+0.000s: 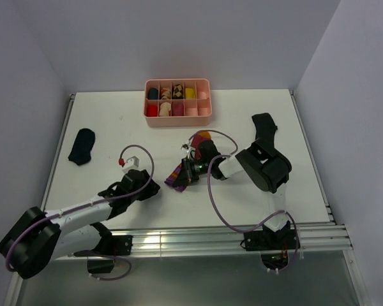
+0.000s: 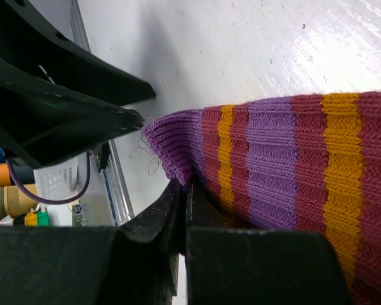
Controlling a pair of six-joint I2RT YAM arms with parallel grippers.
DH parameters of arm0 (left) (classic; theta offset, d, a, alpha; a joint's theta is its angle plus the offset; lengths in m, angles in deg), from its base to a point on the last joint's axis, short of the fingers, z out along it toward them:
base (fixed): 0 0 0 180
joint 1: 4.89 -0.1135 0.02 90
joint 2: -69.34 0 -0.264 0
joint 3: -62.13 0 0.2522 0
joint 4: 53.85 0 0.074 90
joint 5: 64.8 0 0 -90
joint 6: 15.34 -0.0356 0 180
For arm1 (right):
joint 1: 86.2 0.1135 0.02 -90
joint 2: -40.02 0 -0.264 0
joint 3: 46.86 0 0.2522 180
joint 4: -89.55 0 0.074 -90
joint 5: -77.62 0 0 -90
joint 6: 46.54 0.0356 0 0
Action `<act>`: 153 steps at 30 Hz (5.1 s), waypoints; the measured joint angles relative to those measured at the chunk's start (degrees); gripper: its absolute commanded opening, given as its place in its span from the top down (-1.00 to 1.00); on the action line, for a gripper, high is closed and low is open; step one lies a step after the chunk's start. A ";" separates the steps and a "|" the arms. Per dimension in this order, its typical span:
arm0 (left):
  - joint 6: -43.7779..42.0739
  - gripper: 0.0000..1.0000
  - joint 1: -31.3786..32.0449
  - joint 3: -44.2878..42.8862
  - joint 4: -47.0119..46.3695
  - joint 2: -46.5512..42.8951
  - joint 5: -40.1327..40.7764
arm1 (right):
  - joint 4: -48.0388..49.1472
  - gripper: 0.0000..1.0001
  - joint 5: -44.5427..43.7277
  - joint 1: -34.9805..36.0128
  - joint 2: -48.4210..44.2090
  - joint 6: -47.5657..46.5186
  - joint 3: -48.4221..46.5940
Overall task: Roll the socks
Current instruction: Roll the sock at the center of the board.
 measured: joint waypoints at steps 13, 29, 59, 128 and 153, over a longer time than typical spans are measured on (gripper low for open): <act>4.20 0.19 5.77 -5.51 -9.55 15.21 6.43 | -0.04 1.00 -0.11 -0.04 0.00 0.70 0.07; 6.14 0.24 6.88 -8.57 -11.54 20.39 9.64 | -2.08 0.40 -1.55 -0.04 -1.42 -0.74 0.07; 9.27 0.30 8.26 -14.14 -12.55 27.63 13.35 | -7.76 0.81 -20.26 2.69 -13.40 -11.50 6.64; 9.09 0.34 8.63 -17.86 -7.45 28.68 11.76 | -8.55 0.20 -59.25 21.84 -32.37 -22.03 16.24; 7.50 0.33 8.63 -18.08 -7.26 28.68 11.76 | -2.01 0.03 -60.87 21.84 -21.77 -24.74 15.39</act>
